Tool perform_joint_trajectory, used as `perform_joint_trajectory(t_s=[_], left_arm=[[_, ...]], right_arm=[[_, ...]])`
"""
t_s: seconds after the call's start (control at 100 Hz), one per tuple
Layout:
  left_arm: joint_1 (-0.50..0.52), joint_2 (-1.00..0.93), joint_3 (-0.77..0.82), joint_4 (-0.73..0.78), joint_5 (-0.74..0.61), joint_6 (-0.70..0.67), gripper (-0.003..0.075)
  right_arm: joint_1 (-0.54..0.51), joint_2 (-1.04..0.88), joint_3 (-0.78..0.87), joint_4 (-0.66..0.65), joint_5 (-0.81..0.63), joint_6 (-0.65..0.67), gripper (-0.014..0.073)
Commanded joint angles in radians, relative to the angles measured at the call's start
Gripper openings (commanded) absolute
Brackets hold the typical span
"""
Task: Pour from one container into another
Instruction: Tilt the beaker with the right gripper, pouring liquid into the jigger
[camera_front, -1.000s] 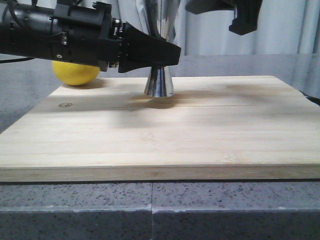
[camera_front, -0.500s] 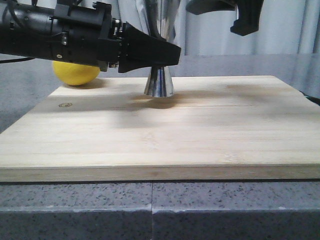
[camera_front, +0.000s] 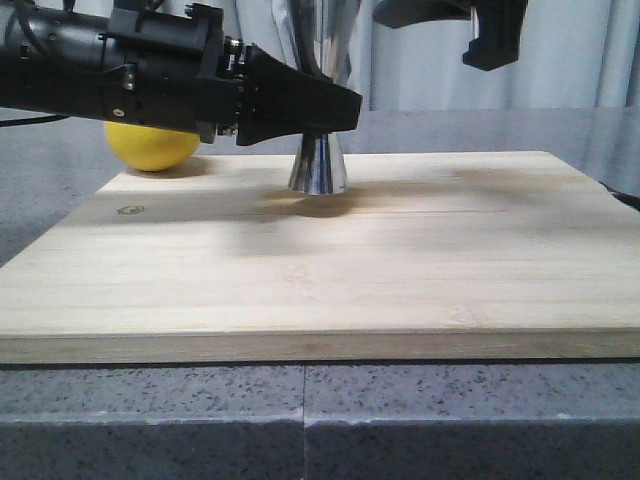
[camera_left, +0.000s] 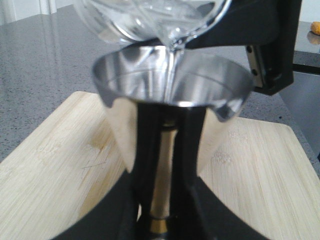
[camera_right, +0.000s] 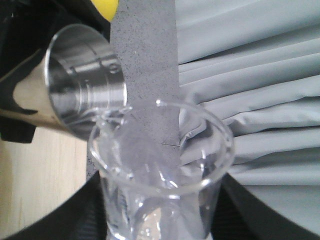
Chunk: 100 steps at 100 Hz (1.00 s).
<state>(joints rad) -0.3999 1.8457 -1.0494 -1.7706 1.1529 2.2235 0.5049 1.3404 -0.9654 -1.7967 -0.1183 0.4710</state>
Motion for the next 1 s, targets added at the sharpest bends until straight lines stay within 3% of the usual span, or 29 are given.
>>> perform_joint_trajectory(t_s=[0.0, 0.99], left_arm=[[-0.009, -0.042, -0.028, -0.067, 0.115, -0.008, 0.0062], [-0.009, -0.042, -0.028, -0.067, 0.115, -0.008, 0.0061]], right_arm=[[0.002, -0.033, -0.041, -0.007, 0.03, 0.002, 0.027], [0.002, -0.033, -0.043, -0.063, 0.033, -0.002, 0.027]])
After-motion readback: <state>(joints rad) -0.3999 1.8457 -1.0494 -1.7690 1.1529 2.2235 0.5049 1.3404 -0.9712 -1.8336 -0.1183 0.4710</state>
